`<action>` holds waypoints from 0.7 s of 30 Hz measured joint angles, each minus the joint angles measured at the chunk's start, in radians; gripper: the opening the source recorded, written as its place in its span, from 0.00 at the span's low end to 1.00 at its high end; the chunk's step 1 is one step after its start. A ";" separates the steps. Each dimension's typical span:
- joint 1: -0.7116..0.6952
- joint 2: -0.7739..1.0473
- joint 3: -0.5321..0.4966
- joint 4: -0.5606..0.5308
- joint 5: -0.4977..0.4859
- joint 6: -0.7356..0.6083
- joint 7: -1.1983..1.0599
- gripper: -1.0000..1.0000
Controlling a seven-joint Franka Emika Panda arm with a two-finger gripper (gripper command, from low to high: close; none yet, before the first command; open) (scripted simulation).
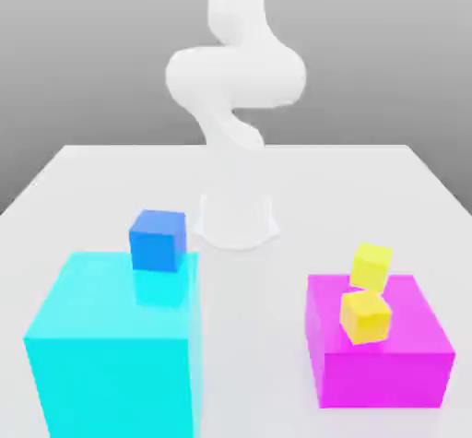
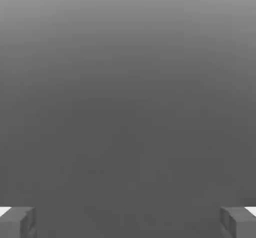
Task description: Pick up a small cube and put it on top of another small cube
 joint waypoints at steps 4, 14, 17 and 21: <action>-0.034 0.141 -0.101 -0.081 -0.014 0.096 -0.072 0.50; -0.118 0.487 -0.414 -0.285 0.077 0.337 -0.341 0.50; -0.133 0.586 -0.475 -0.350 0.109 0.403 -0.420 0.50; -0.131 0.668 -0.479 -0.431 0.074 0.467 -0.446 0.50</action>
